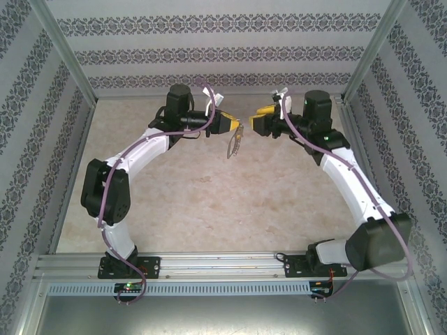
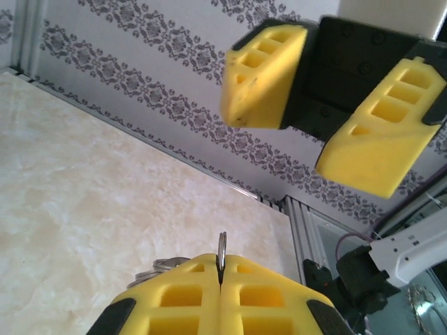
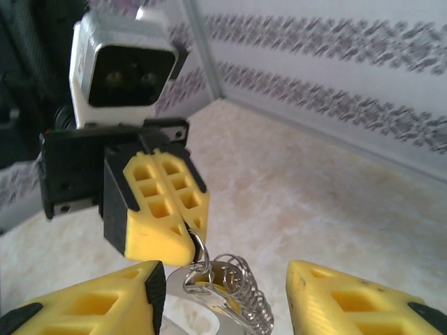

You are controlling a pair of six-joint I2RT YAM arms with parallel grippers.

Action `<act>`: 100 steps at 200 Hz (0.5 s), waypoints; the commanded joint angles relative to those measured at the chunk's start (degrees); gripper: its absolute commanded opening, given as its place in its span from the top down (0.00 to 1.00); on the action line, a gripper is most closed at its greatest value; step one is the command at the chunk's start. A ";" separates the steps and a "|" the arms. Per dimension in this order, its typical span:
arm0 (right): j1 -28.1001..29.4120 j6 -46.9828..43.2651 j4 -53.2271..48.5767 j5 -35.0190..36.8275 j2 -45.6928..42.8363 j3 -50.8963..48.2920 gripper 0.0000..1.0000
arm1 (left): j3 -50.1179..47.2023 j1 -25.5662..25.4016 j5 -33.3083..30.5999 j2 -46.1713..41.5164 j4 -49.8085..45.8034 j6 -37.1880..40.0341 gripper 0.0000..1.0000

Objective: Put the keys on the keyring

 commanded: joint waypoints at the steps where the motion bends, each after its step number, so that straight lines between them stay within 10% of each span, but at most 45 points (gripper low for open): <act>1: 1.24 6.78 13.56 7.50 -2.83 -6.48 0.48 | -1.88 -0.40 -4.03 -3.82 10.93 -5.34 1.00; 100: 6.94 6.77 29.02 15.65 -2.74 -20.44 0.42 | -8.79 -0.47 -7.64 -5.94 26.71 -18.84 1.00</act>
